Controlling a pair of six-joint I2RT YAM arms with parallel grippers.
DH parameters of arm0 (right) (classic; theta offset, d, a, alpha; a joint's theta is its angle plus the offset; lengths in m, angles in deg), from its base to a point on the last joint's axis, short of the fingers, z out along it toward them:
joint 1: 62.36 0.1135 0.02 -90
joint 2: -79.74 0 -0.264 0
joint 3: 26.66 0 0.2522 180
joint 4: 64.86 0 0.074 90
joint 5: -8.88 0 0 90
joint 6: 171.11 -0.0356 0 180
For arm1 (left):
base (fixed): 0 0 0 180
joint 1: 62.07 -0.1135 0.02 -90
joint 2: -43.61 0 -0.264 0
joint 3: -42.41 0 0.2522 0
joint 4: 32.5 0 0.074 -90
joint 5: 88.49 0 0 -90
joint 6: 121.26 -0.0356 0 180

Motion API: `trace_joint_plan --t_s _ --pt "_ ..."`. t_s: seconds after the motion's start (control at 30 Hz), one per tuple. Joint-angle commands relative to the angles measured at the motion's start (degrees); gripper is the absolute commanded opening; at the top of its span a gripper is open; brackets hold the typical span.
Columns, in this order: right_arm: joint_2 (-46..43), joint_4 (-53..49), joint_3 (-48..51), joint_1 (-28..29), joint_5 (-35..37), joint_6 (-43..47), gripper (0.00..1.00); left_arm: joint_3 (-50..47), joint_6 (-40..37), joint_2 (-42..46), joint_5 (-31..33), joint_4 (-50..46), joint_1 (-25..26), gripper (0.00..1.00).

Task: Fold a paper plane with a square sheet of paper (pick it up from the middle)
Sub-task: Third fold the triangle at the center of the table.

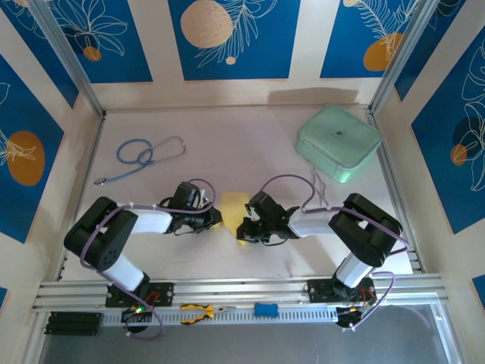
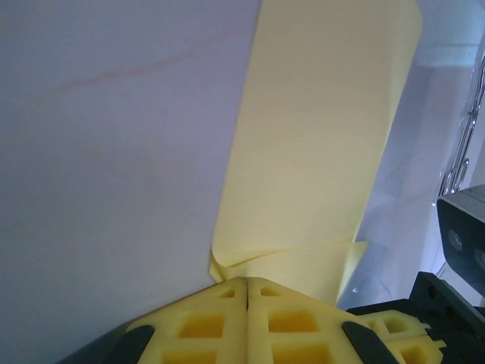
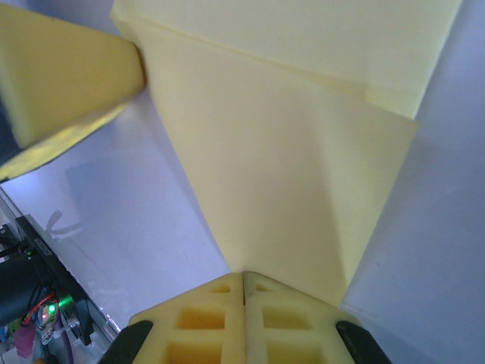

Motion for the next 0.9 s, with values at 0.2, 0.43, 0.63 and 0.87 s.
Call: trace_joint_plan --t_s 0.2,0.43,0.63,0.87 --pt "3.15 -9.71 2.32 0.55 1.93 -0.24 0.01 0.43 -4.05 2.18 -0.29 -4.68 -6.35 0.08" --pt "1.19 -9.63 3.41 0.91 2.95 -0.56 0.01 0.55 -4.05 6.03 -1.17 -5.87 -6.95 0.09" --pt "1.55 -9.67 2.96 1.08 2.81 -0.20 0.00 0.15 -2.93 10.26 -4.38 -3.42 -6.29 0.11" --pt "1.41 -10.25 2.35 1.09 3.24 -0.49 0.01 1.52 -0.80 4.56 -8.83 5.47 -2.14 0.12"
